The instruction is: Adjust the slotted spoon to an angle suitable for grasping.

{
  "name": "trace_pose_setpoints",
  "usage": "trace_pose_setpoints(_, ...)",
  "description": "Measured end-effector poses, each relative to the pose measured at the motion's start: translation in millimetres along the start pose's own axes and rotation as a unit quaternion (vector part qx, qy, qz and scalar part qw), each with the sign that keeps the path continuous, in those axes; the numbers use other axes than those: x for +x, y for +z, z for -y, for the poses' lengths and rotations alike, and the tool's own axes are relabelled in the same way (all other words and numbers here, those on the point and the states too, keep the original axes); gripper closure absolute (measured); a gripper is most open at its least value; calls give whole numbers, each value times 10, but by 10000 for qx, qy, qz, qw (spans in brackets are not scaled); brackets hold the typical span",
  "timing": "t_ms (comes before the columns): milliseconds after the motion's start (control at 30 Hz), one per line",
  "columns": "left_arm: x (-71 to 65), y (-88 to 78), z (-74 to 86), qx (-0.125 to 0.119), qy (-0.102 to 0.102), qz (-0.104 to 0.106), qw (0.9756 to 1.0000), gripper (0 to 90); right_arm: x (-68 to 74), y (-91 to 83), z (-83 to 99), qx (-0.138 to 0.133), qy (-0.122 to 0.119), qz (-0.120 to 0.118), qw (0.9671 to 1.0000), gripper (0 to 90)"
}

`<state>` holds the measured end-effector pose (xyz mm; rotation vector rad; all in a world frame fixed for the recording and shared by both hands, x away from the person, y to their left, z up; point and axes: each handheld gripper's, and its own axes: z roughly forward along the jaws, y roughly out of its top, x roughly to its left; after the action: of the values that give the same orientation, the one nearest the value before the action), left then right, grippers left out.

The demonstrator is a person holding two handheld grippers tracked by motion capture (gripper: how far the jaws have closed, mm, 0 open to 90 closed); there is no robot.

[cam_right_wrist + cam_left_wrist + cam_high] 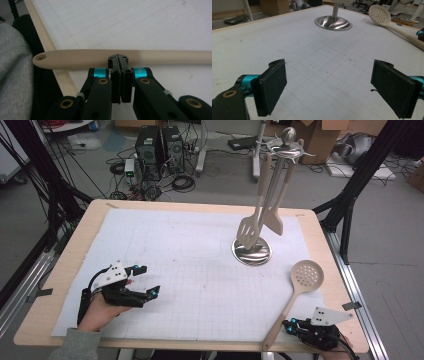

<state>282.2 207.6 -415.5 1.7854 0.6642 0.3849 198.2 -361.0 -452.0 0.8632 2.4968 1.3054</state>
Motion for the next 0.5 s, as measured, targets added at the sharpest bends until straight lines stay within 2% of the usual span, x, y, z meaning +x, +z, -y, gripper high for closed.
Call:
trace_pose_setpoints(233,-5,5,1,14,4,-10,10000,136,29,34,-39,14,-110,-12,9999,897)
trace_pose_setpoints(500,-5,-6,1,-2,-5,-16,10000,136,71,196,-204,88,-272,76,9996,896)
